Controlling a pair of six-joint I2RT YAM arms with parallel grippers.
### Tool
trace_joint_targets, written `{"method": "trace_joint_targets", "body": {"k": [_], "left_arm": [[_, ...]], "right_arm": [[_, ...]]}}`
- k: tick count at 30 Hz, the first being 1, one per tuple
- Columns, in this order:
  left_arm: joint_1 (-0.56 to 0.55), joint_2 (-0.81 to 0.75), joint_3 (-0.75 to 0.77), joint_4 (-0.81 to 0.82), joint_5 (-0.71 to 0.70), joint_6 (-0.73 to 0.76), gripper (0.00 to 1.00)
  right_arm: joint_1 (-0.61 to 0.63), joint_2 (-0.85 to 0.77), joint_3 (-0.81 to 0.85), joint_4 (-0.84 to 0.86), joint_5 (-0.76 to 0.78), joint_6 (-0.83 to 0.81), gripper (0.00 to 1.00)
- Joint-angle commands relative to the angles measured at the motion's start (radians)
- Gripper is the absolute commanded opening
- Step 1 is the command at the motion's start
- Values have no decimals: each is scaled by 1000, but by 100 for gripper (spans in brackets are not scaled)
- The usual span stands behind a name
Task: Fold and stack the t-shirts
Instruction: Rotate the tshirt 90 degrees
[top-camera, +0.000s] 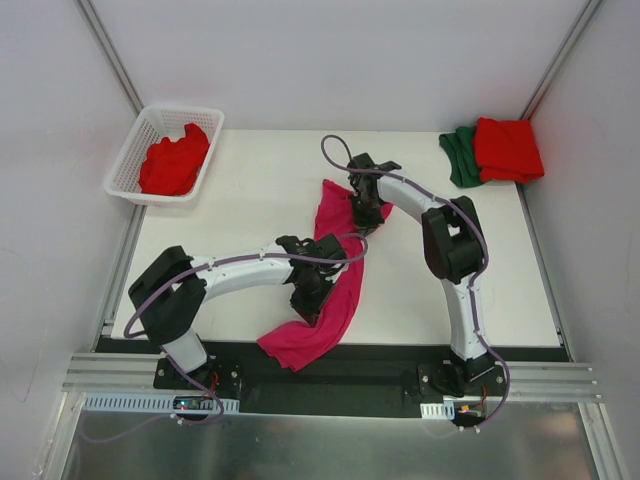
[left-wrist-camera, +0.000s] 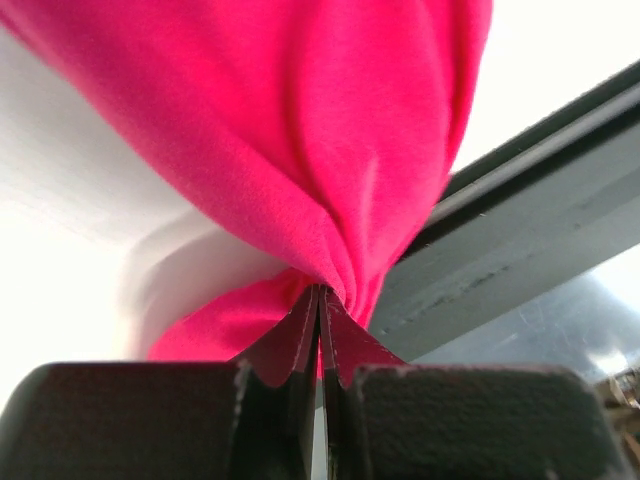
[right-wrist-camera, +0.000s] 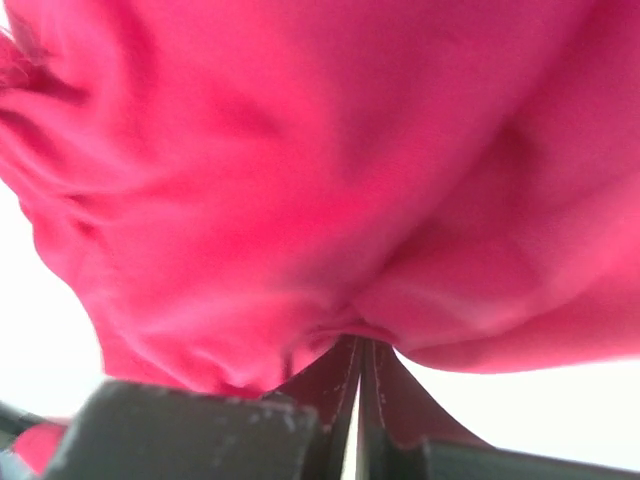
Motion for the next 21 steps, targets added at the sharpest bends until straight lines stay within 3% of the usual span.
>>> {"method": "trace_joint_targets", "body": {"k": [1,6,11,16,21], "left_arm": [[-7,-70,26,-83,-95,17,0],[37,-159,188,-175,-254,76,0],[86,-182,333,-123,-311,175,0],[157,-84,364,46,-218,257,0],[157,40,405,144,-186,303,0]], "right_arm": [[-34,-177,-86,24,229,29,1],[-107,-467,-253,110,280,96,1],[-149,-608,-292,98,283,80,1],[-154,-728,-382,94,279,77,1],[-163,-820,-468,108,286,72,1]]}}
